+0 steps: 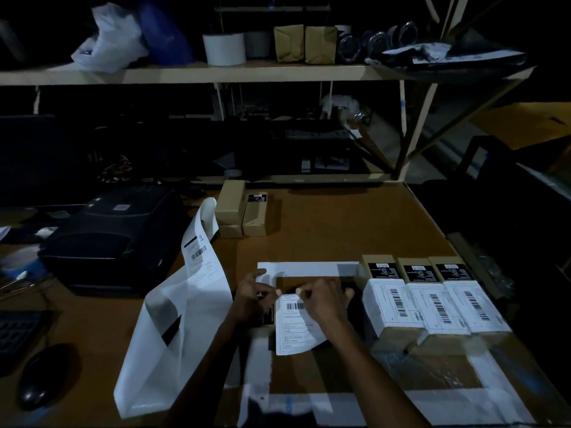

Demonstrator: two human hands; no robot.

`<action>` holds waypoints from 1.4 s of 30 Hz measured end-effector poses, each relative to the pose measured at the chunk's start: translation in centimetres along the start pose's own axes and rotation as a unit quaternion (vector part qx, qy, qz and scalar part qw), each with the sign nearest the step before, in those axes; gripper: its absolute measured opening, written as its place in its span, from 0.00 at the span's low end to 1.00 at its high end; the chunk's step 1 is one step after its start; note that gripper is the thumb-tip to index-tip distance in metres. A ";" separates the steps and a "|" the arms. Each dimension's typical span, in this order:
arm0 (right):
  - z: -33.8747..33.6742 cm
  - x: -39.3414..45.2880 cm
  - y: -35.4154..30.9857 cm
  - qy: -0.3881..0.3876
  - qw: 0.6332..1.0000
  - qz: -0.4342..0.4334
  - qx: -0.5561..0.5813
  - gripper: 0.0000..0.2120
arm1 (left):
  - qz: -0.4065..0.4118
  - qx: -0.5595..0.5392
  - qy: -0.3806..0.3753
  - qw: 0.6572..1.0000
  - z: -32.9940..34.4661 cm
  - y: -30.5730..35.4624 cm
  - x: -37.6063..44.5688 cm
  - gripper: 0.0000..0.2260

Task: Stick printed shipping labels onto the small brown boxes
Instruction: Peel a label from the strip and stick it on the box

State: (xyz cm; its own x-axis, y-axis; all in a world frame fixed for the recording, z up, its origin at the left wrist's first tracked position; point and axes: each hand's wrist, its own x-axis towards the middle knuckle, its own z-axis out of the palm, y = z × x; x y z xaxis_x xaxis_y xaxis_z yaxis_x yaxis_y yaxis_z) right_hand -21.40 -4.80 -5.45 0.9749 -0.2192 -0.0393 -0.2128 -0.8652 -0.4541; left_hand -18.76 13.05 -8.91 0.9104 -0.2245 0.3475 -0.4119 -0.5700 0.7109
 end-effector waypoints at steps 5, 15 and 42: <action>0.4 0.4 -2.9 -0.060 0.995 0.051 0.058 0.06 | -0.056 -0.033 -0.026 0.998 -0.3 0.6 -0.1 0.03; -0.1 4.8 -0.3 -0.158 0.977 0.137 0.040 0.19 | -0.134 -0.082 -0.021 0.987 -0.2 1.0 -0.2 0.07; 1.8 1.4 -0.7 -0.018 0.993 0.115 -0.028 0.22 | -0.108 -0.007 -0.044 0.993 1.9 -2.0 0.6 0.12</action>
State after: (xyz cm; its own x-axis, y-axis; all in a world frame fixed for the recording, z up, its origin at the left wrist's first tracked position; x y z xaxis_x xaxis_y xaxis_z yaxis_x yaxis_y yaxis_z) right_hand -19.81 -3.67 -6.84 0.9015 -0.3986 -0.1682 -0.4325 -0.8182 -0.3789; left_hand -17.36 12.61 -11.28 0.9773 -0.1660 0.1315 -0.2061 -0.6022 0.7713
